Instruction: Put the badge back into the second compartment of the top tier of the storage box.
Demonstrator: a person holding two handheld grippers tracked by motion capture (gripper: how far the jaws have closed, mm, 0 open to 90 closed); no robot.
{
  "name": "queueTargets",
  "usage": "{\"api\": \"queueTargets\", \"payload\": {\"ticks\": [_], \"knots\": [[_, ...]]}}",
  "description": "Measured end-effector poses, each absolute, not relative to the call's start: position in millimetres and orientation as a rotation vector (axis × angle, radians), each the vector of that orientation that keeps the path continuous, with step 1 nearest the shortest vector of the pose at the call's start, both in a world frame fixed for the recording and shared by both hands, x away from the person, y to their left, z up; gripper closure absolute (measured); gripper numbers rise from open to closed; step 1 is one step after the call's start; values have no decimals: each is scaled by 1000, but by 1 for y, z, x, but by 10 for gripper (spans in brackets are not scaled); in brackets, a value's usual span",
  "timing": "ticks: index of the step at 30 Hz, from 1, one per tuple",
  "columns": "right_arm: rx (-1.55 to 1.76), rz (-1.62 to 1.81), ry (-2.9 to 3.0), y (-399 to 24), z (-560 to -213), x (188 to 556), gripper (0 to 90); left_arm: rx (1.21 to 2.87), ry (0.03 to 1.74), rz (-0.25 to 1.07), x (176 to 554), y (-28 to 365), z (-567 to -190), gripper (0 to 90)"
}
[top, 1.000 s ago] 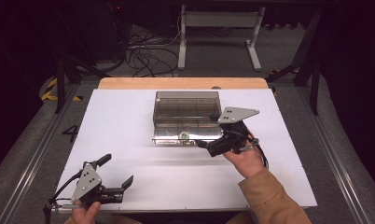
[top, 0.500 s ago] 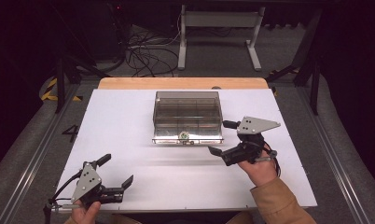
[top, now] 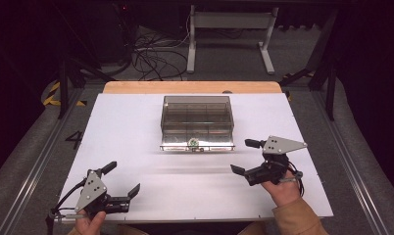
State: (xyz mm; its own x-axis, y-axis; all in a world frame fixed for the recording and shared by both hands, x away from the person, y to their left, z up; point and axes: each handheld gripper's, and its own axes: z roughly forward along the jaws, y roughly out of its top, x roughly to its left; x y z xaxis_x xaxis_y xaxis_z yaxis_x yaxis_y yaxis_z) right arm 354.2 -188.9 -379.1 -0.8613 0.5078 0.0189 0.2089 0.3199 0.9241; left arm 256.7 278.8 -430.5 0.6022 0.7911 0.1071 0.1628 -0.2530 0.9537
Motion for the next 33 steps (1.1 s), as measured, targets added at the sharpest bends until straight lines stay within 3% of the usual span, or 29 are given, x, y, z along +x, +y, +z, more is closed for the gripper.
{"api": "queueTargets", "payload": {"ticks": [23, 33], "knots": [[801, 1582, 2328, -216, -442, 333, 19, 1770, 773, 734, 256, 278, -431, 19], [788, 1526, 2345, -216, -440, 335, 13, 1775, 771, 726, 257, 278, -431, 19]]}}
